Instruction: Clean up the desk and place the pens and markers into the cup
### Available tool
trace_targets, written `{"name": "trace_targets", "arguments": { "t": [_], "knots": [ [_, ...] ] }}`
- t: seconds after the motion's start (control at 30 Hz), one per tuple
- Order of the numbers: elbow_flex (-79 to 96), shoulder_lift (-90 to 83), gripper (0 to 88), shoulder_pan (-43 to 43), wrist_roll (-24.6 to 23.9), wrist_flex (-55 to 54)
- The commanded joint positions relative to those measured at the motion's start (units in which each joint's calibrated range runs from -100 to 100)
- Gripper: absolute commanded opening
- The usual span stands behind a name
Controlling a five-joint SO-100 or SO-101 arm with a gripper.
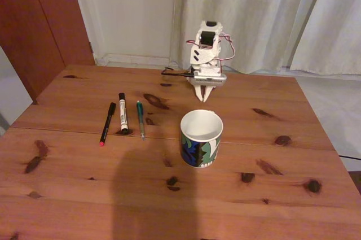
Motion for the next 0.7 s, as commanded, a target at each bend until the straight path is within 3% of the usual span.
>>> {"name": "trace_targets", "arguments": {
  "t": [0.0, 0.67],
  "knots": [
    [-8.94, 8.88, 0.7, 0.21, -0.16, -0.09],
    [-54.3, 60.27, 0.6, 3.18, -0.06, -0.17]
  ]
}}
